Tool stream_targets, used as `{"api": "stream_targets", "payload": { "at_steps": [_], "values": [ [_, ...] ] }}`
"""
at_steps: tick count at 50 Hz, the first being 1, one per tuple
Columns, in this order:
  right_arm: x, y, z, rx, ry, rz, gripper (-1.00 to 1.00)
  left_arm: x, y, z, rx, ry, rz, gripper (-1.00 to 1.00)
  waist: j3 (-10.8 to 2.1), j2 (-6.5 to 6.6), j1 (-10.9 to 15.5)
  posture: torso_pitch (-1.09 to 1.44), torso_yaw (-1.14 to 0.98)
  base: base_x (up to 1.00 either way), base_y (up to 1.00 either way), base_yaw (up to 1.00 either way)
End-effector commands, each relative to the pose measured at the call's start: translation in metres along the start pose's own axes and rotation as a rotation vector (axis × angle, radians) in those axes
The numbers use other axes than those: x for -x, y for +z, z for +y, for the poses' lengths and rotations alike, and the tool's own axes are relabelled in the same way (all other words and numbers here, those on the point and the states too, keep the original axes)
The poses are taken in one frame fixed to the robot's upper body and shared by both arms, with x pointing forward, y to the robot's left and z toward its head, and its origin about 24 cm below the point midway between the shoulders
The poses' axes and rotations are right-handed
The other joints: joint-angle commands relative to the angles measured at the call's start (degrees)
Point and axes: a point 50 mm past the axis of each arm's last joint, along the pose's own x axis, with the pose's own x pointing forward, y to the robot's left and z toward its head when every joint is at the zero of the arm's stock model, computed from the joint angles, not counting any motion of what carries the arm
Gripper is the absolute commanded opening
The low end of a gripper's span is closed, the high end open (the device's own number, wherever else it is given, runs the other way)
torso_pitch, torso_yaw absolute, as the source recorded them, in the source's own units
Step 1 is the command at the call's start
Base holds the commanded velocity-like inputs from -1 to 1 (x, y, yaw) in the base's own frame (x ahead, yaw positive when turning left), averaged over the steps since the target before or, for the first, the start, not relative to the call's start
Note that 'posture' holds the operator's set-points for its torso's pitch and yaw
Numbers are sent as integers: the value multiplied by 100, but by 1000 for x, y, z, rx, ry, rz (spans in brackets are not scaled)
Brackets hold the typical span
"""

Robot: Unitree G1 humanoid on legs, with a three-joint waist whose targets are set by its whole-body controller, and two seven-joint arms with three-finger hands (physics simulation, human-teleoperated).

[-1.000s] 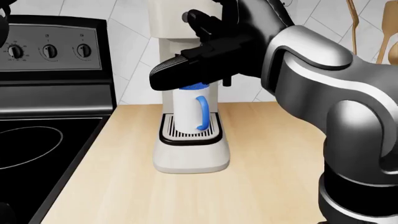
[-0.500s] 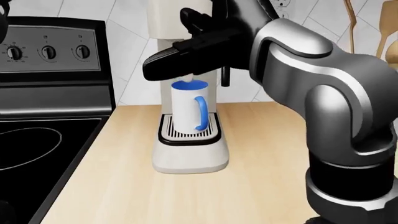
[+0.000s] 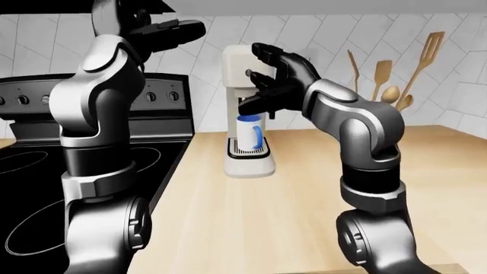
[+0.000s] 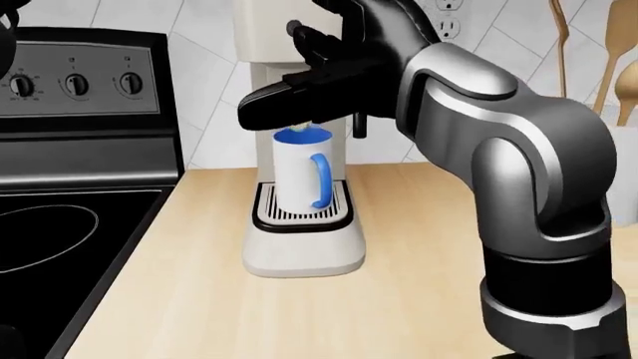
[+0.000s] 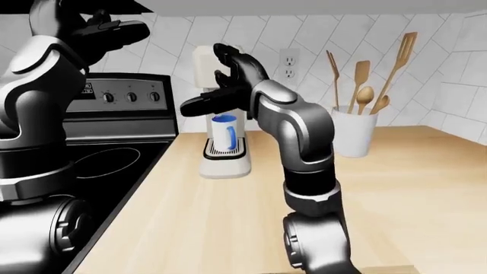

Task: Press the button on the coffee machine to serve coffee.

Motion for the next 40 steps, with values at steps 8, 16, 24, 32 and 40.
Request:
{"api": "stream_targets", "payload": {
  "at_steps": [8,16,24,32,40],
  "values": [
    [-4,21,1,22,4,-87,100,2,19,-4,13,-15,-76,100,-12,30,-6,-68,0,0,0,0],
    [-12,21,-4,20,-2,-83,100,1,20,-2,13,-11,-79,100,-13,38,-12,-68,0,0,0,0],
    [-19,20,-6,14,-1,-79,100,1,22,-4,15,-15,-80,100,-13,40,-10,-68,0,0,0,0],
    [-26,21,-6,12,8,-80,100,1,20,-4,16,-16,-79,100,-12,53,-15,-68,0,0,0,0],
    [-32,21,-7,15,5,-81,100,1,19,-3,15,-16,-76,100,-16,60,-20,-68,0,0,0,0]
  ]
}}
